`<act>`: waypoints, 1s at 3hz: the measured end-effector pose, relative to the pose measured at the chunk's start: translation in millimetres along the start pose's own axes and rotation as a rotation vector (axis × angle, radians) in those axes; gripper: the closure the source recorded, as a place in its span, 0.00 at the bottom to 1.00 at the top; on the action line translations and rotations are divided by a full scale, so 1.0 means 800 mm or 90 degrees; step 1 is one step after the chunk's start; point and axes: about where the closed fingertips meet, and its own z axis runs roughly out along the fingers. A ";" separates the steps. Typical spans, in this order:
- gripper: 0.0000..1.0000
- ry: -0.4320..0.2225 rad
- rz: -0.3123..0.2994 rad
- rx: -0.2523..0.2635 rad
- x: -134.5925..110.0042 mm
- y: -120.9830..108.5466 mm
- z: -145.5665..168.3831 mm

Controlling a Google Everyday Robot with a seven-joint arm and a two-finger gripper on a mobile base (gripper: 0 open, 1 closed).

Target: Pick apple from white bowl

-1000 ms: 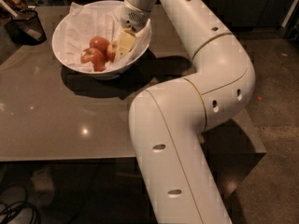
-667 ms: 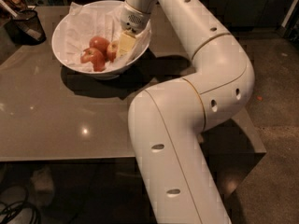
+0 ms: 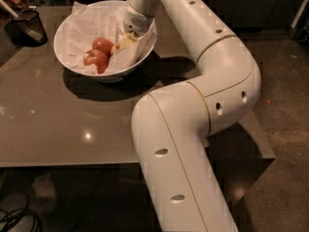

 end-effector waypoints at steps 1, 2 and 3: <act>0.64 -0.009 0.000 0.011 -0.005 -0.008 0.005; 0.87 -0.015 0.001 0.019 -0.009 -0.014 0.010; 1.00 -0.013 0.003 0.040 -0.014 -0.016 0.000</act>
Offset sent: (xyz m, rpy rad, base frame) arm 0.0058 0.0045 -0.0017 0.0112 -0.0147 -0.0076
